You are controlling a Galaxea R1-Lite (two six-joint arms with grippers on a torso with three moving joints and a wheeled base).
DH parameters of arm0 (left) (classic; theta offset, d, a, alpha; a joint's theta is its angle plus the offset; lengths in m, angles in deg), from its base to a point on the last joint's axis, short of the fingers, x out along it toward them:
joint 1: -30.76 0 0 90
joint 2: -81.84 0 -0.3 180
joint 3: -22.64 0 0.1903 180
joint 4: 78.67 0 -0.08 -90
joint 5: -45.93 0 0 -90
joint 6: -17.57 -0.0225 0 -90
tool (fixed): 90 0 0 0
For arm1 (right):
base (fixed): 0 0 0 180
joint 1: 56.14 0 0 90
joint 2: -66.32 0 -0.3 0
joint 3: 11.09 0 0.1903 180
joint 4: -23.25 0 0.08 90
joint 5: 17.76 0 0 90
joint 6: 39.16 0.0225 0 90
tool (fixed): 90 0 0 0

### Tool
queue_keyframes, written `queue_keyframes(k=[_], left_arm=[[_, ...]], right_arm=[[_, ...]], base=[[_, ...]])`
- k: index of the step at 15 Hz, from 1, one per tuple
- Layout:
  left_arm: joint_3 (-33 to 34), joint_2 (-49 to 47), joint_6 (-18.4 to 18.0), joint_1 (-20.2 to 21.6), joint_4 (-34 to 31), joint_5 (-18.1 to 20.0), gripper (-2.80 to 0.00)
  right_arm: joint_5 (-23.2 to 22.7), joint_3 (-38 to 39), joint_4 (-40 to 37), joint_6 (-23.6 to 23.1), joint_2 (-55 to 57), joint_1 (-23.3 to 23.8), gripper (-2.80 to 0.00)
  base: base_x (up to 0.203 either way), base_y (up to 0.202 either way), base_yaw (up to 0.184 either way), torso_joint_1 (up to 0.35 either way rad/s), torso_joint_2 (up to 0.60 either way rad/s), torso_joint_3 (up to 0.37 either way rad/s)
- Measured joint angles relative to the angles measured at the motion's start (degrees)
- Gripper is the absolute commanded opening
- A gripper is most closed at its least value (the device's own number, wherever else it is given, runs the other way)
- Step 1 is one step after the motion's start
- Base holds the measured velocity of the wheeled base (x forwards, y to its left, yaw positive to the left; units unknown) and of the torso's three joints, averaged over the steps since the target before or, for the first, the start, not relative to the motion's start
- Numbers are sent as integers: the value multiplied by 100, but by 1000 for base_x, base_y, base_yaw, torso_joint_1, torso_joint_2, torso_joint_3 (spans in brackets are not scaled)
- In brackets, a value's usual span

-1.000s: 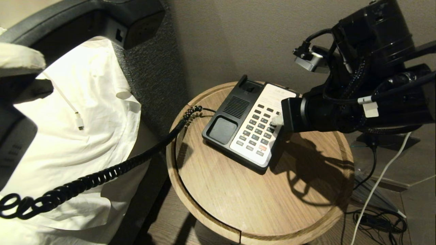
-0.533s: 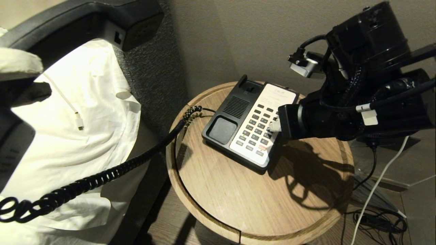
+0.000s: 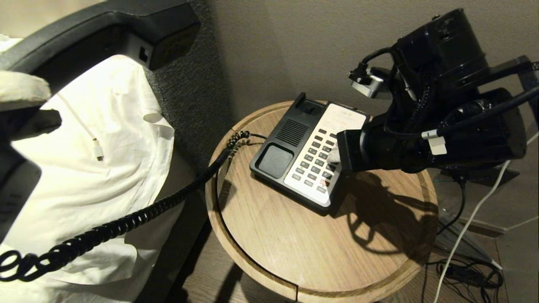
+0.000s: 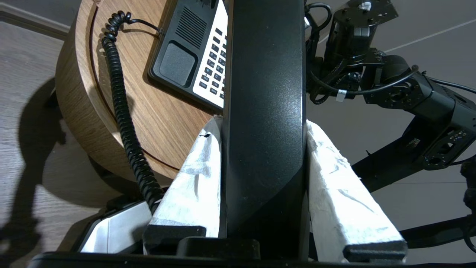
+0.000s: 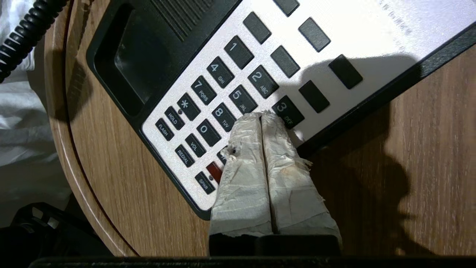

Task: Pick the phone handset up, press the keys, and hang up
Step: Dial the number

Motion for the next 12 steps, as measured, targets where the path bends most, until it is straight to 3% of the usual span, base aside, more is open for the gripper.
queue_keyframes(k=[12], left_arm=[[4,33,-52,-4,0,0,-280]], right_arm=[[24,86,2,-13,-6,24,-280]], base=[[0,0,0,0,0,0]])
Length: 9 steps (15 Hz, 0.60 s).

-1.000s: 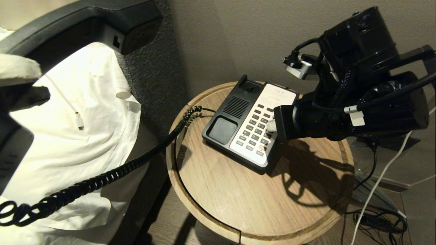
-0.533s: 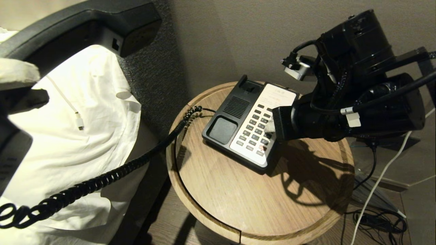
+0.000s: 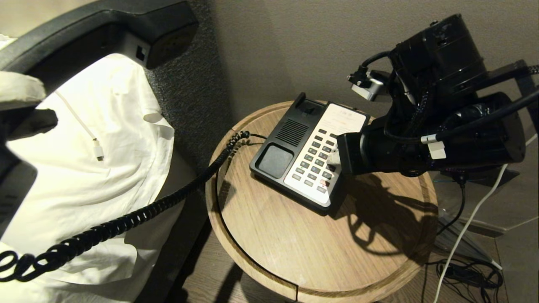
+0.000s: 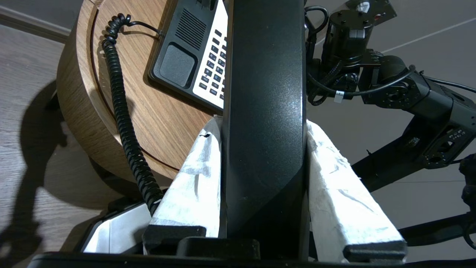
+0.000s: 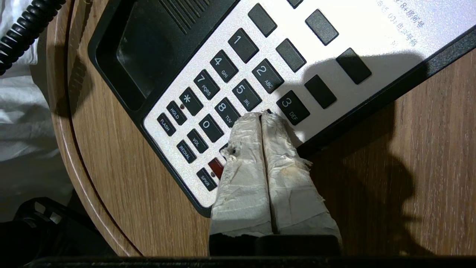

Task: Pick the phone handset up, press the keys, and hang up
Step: Dial the number

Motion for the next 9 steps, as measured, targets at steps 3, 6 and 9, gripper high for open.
queue_keyframes(k=[3,6,9], left_arm=[[75,46,0,9,0,2,-280],[174,105,0,28,37,9,-280],[241,130,8,44,179,22,-280]], right_arm=[[2,-40,-85,7,-81,-46,-280],[2,-19,-123,20,-172,-98,-280],[6,32,-229,27,-200,-180,-280]], base=[[0,0,0,0,0,0],[0,0,0,0,0,0],[0,0,0,0,0,0]])
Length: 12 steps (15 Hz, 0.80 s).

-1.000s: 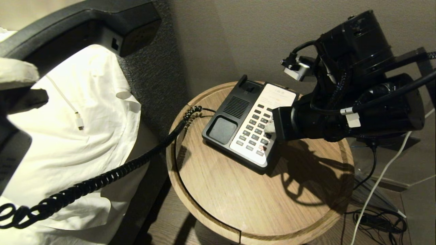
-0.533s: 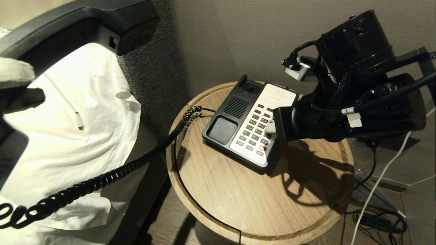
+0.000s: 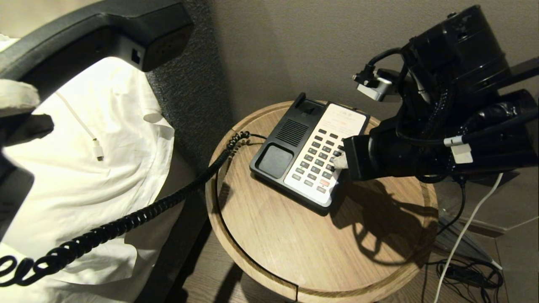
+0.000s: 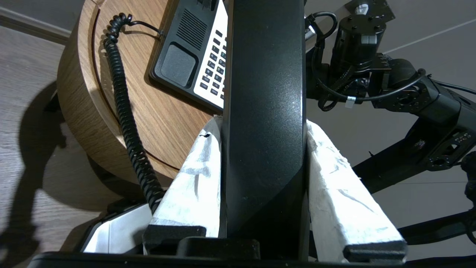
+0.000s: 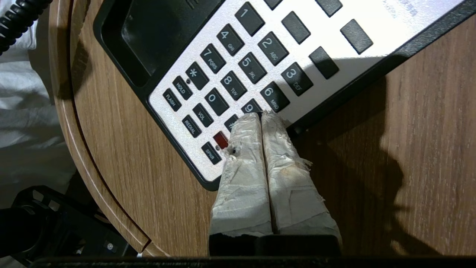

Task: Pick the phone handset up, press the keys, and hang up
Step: Dial the number

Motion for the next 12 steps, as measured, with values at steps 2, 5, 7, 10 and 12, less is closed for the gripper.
queue_keyframes(k=[2,5,7,10,12], left_arm=[[27,10,-6,-2,8,-5,-280],[75,23,-7,-7,13,-11,-280],[121,43,-7,0,10,-13,-280],[157,63,-14,-2,12,-16,-280],[157,73,-17,-2,14,-16,-280]], right_arm=[[0,9,20,0,20,-12,-280],[13,9,24,23,67,-11,-280],[28,15,63,32,101,-11,-280],[87,17,76,32,150,-10,-280],[96,15,78,22,173,-9,-280]], base=[[0,0,0,0,0,0],[0,0,0,0,0,0],[0,0,0,0,0,0],[0,0,0,0,0,0],[0,0,0,0,0,0]])
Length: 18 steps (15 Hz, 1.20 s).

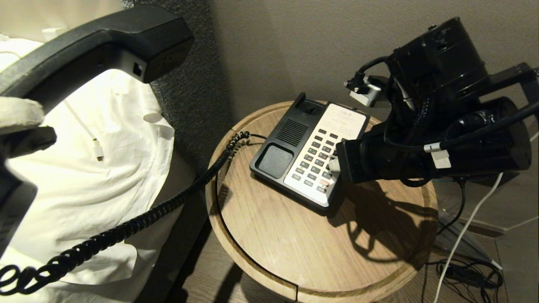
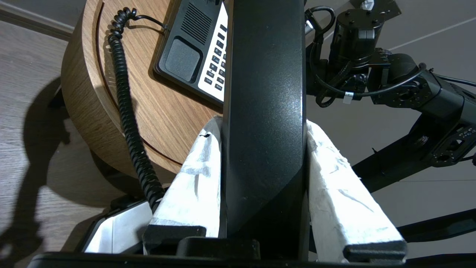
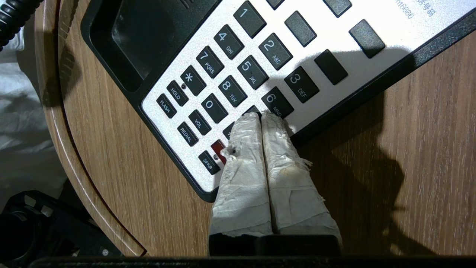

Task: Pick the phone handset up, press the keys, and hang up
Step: Dial the number

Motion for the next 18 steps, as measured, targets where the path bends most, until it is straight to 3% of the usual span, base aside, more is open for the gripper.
queue_keyframes(k=[9,18], left_arm=[[22,12,-4,-5,3,0,-280],[48,12,0,2,70,20,-280]], right_arm=[[85,33,101,11,-4,-17,-280],[71,129,-325,121,-295,-486,-280]], base=[[0,0,0,0,0,0],[0,0,0,0,0,0]])
